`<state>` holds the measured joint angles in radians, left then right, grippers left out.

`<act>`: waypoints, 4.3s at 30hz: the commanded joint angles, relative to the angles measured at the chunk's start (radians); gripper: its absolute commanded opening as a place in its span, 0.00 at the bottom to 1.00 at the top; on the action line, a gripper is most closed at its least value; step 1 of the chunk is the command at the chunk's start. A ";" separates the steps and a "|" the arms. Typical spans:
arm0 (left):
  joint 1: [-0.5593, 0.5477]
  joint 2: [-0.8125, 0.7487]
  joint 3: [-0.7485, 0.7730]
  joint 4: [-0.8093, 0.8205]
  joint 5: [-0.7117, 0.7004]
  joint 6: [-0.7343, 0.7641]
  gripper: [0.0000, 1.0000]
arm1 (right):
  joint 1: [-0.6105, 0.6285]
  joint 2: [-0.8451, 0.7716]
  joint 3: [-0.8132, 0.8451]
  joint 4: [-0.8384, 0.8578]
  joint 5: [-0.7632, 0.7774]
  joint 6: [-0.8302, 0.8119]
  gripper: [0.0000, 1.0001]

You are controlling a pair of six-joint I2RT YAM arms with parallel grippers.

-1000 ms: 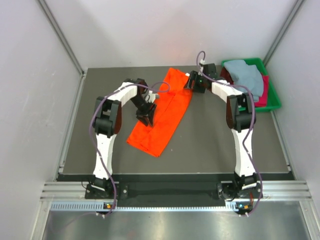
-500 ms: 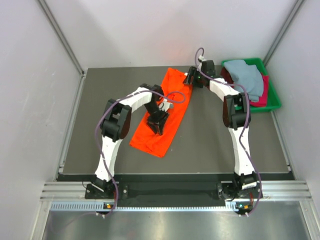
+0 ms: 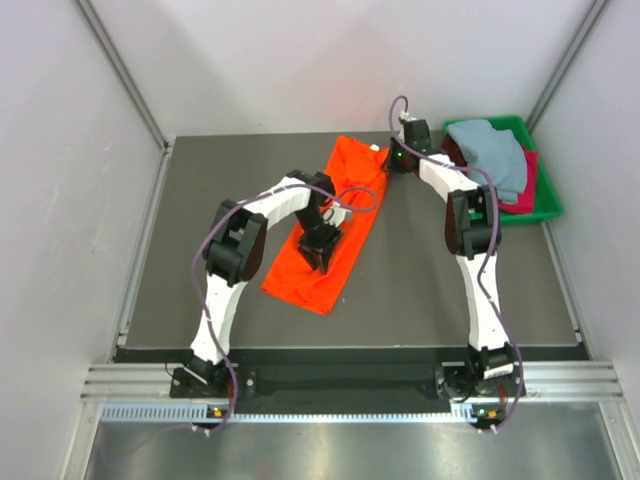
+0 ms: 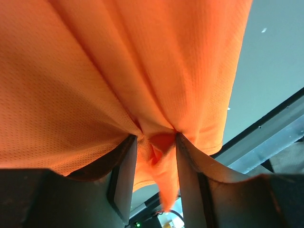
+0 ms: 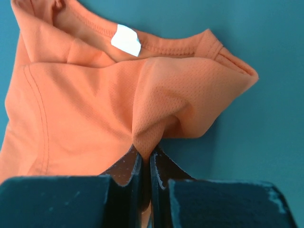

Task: Fold and stack the t-shirts
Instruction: Fold the tshirt

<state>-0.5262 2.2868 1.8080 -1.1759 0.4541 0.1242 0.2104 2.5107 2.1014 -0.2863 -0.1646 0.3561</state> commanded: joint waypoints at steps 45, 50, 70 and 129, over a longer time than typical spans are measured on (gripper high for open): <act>0.187 -0.288 -0.156 0.067 0.035 -0.034 0.66 | 0.030 -0.725 -0.898 -0.013 -0.282 0.106 0.68; 0.204 -0.293 -0.220 0.056 0.100 -0.029 0.64 | 0.090 -0.796 -1.027 -0.020 -0.293 0.119 0.62; 0.215 -0.263 -0.470 0.124 0.173 -0.066 0.46 | 0.365 -0.840 -1.272 0.067 -0.377 0.233 0.36; 0.005 -0.340 -0.388 0.068 0.239 -0.014 0.00 | 0.139 -1.187 -1.322 -0.122 -0.303 0.055 0.00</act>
<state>-0.5209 2.0579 1.3914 -1.0588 0.6670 0.0654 0.3588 1.3815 0.7403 -0.3981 -0.4736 0.4282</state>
